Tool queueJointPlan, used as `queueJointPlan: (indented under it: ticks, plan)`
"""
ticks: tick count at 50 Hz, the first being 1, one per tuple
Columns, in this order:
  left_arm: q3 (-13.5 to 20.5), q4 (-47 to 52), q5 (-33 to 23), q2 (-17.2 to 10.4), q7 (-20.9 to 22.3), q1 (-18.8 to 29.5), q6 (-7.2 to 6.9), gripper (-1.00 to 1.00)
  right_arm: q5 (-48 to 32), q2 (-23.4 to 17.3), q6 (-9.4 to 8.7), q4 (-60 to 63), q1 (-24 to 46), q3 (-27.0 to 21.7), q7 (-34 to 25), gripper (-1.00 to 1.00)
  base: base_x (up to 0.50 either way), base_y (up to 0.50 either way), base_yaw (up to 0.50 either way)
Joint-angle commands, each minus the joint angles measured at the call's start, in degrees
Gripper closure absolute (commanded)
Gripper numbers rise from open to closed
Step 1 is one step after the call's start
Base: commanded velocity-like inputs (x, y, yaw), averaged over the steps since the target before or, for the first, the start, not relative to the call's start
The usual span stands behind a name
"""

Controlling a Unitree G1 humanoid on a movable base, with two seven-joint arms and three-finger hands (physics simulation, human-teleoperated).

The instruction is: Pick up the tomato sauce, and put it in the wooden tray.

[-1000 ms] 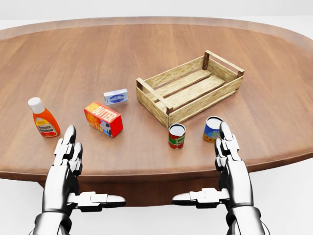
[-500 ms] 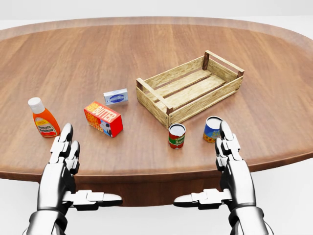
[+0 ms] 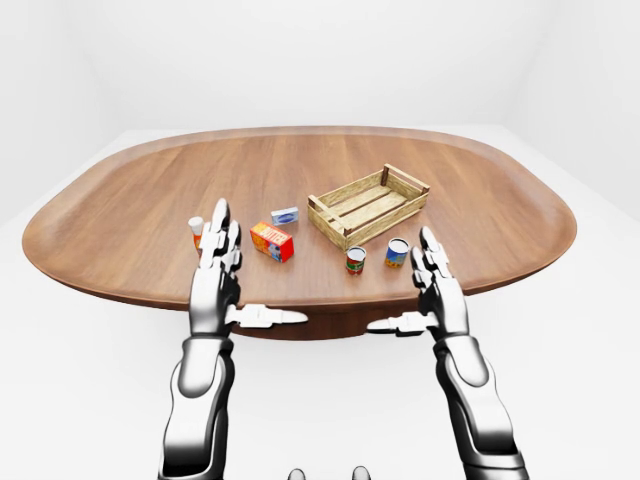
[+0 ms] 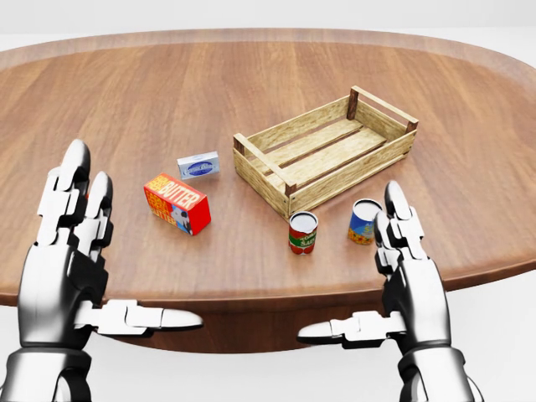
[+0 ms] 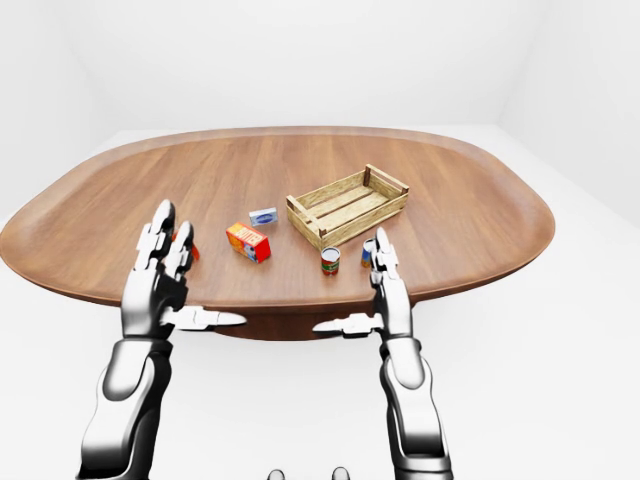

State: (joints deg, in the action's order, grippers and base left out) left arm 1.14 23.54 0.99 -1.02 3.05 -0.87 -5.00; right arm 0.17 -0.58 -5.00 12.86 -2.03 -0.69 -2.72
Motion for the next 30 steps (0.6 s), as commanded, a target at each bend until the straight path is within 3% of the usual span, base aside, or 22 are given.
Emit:
queueJointPlan:
  ticks: [1,26,30]
  plan:
    - [0.3,9.4,0.0,-0.3,0.5,0.6,0.00,-1.00,0.2,0.1,0.00,8.5,0.3,0.2,0.7,-1.00,0.00,0.00,0.00]
    - [1.2,17.7,0.7,-0.6,0.9,2.8,0.00,-1.00,1.0,-0.6,0.00,24.2,1.5,-0.9,-0.1,-1.00,0.00,0.00,0.00]
    - [1.0,18.6,0.7,-0.6,0.8,2.7,0.00,-1.00,1.6,-0.6,0.00,25.2,1.2,-1.1,-0.8,-1.00,0.39,0.00,0.00]
